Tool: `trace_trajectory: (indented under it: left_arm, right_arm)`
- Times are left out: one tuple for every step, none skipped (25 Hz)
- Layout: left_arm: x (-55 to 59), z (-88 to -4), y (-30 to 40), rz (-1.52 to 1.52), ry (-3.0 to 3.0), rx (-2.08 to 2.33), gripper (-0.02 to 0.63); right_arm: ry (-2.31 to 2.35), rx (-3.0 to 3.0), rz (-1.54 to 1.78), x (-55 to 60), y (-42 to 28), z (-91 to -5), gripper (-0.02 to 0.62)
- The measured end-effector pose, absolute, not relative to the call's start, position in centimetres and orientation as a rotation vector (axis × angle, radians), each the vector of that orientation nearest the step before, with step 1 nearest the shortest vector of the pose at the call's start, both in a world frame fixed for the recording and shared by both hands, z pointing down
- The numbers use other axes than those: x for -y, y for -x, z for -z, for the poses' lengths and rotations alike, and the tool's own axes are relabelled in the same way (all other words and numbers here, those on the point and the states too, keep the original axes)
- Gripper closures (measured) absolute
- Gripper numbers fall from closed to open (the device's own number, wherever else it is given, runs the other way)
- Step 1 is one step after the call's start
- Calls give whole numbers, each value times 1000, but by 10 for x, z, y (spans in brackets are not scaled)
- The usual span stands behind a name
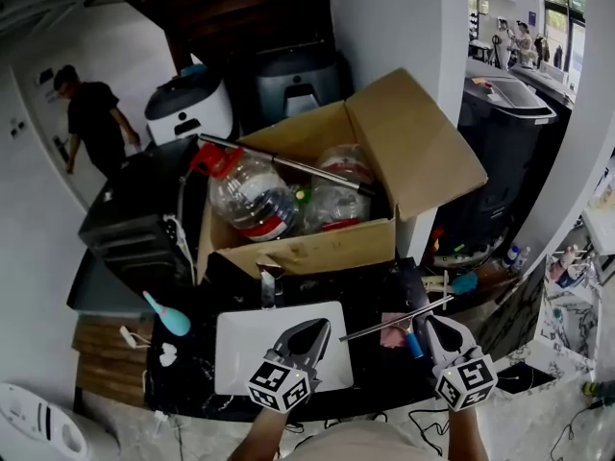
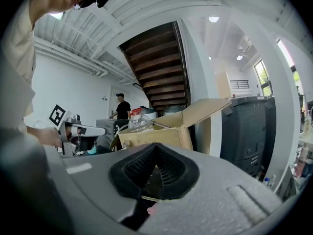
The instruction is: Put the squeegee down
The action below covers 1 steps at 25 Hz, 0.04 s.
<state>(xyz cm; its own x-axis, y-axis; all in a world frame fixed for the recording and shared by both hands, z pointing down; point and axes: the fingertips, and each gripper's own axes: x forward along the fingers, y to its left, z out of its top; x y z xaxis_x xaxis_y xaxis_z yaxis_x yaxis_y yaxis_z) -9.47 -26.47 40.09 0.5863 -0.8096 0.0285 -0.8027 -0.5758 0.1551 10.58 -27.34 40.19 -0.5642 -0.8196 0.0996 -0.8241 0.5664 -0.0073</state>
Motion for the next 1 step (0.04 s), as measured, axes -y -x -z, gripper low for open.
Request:
trace_trajectory:
  left_arm:
    - [265,-402,95,63,-2662,1359,592]
  right_arm:
    - [-1431,2703,-86,272,-106,-403,594]
